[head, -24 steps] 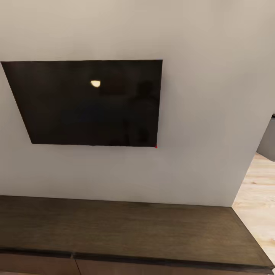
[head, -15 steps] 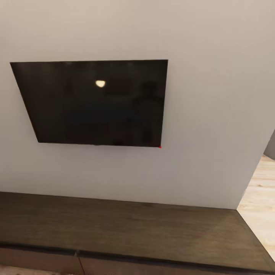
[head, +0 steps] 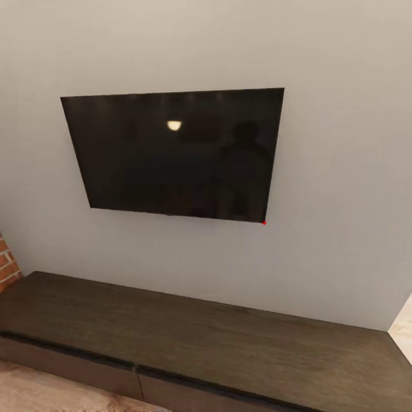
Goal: Place each of the two pumpkins and all three candles from the living room inside a cabinet in the living room (use any cabinet), then make sure every cabinet is closed, and position the cauldron so it is next to a table in the living room.
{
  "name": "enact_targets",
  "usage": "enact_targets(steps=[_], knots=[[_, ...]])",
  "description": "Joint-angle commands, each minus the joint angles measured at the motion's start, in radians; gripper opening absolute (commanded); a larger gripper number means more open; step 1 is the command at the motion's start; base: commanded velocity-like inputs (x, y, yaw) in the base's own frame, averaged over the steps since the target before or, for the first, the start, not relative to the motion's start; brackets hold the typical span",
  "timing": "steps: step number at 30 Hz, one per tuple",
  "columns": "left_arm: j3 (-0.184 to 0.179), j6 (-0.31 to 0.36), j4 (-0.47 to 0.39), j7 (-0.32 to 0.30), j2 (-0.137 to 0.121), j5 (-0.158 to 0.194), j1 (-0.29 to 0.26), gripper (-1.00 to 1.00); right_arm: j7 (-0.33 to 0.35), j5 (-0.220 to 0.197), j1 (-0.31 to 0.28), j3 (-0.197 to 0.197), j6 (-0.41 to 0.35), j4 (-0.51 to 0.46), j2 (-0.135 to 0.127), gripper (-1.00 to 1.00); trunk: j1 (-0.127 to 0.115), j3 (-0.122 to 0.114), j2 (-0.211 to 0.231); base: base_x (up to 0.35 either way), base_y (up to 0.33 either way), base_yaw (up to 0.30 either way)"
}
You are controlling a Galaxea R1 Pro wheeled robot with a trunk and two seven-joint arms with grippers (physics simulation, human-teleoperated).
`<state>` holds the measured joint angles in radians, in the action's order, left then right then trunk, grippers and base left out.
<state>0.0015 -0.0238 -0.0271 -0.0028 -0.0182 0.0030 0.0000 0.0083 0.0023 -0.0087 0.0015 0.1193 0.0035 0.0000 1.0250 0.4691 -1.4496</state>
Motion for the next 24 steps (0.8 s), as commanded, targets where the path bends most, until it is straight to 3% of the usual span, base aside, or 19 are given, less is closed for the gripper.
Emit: enact_targets(steps=[1,14,24], knots=[[0.0,-0.003,-0.001,0.0,0.0,0.0,0.0,1.0,0.001,0.0,-0.001,0.0,0.004,0.001,0.0,1.0,0.0,0.001,0.0,0.0,0.0,0.254],[-0.003,-0.01,-0.001,0.0,-0.002,0.0,0.0,1.0,0.0,-0.005,-0.001,-0.003,0.005,-0.001,0.0,1.0,0.0,0.001,0.0,0.0,0.0,0.252],[-0.004,-0.012,-0.001,0.0,-0.003,-0.002,0.0,1.0,0.001,-0.004,-0.001,-0.002,0.004,-0.004,0.0,1.0,0.0,0.001,0.0,0.0,0.0,0.046]])
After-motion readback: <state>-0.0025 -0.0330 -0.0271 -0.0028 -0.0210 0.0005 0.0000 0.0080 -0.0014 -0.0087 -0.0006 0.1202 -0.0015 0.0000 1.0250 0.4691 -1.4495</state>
